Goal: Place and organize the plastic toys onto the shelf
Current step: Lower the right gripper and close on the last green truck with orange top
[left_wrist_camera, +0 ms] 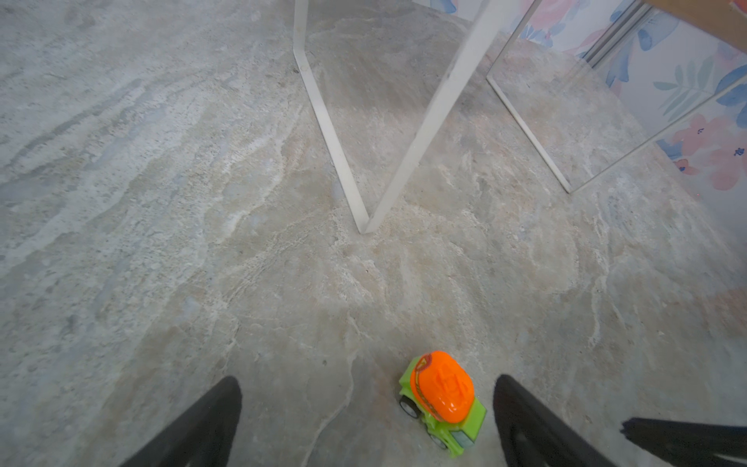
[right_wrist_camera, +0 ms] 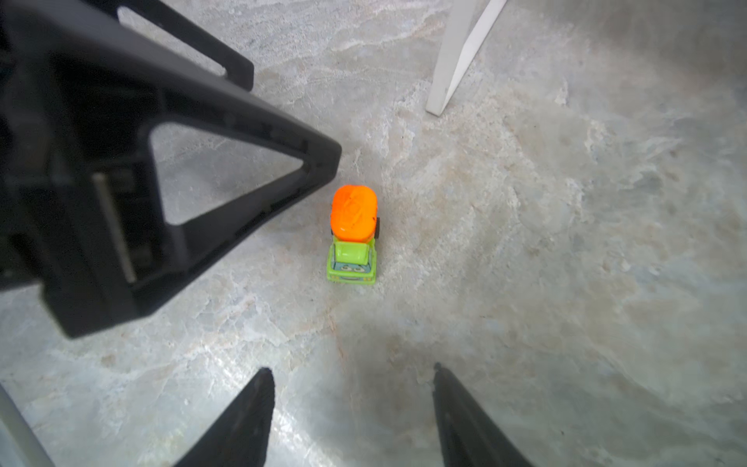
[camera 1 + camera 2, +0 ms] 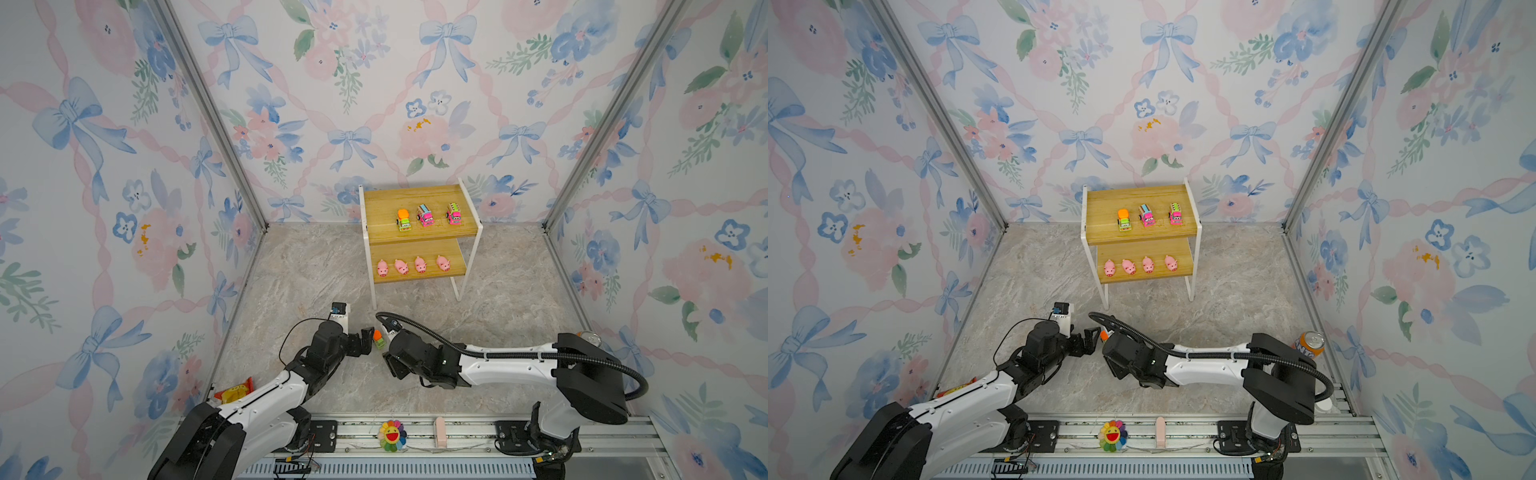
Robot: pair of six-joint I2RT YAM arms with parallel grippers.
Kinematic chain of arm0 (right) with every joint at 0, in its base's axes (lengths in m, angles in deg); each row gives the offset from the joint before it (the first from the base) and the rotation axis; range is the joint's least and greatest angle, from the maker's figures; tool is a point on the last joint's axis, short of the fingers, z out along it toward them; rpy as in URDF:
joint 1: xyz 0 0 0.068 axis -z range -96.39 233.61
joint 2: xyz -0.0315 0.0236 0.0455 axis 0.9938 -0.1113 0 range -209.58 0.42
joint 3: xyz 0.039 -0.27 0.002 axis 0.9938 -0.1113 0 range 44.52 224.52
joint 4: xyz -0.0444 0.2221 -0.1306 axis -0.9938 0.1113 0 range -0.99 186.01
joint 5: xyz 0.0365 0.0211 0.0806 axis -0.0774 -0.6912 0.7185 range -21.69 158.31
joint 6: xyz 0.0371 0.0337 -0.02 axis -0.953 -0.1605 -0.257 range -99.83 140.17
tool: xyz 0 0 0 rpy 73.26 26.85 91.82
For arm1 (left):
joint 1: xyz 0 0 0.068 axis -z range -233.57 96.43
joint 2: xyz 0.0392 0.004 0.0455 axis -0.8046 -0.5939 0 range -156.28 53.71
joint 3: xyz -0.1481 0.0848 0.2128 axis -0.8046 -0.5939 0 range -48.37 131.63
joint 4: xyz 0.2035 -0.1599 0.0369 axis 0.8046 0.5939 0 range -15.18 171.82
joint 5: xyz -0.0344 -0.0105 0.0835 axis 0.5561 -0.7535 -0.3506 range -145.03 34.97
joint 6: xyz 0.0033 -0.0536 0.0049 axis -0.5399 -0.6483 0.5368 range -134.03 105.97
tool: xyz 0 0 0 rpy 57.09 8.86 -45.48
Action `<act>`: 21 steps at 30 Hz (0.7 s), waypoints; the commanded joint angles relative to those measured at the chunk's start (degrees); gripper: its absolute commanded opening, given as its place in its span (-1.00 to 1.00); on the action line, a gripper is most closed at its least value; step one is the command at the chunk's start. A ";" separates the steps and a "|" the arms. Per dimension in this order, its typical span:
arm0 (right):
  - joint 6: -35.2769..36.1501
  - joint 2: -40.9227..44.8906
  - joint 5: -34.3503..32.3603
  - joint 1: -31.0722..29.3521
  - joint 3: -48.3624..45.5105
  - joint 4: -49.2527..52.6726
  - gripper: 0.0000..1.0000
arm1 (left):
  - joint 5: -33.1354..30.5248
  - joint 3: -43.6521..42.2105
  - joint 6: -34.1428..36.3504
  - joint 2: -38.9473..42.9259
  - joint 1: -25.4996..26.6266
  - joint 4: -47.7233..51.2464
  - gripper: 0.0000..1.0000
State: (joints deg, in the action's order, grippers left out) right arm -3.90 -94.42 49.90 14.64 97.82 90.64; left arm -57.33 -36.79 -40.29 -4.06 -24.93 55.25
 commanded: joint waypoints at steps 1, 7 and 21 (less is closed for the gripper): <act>-1.65 -2.78 2.27 1.48 1.72 -3.22 0.29 | -0.09 -0.85 -1.43 1.27 -0.64 0.11 0.96; -1.82 -7.93 5.24 3.65 4.91 -4.04 0.26 | -1.26 -2.78 -2.91 5.12 -1.54 0.06 0.96; -0.38 -15.50 7.72 6.19 12.20 -2.97 0.17 | 0.77 -2.02 -2.72 2.10 -2.54 -0.30 0.96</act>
State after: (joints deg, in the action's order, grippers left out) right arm -4.82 -107.95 56.72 20.11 108.14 87.23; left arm -57.46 -38.74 -42.81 -1.75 -26.98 55.27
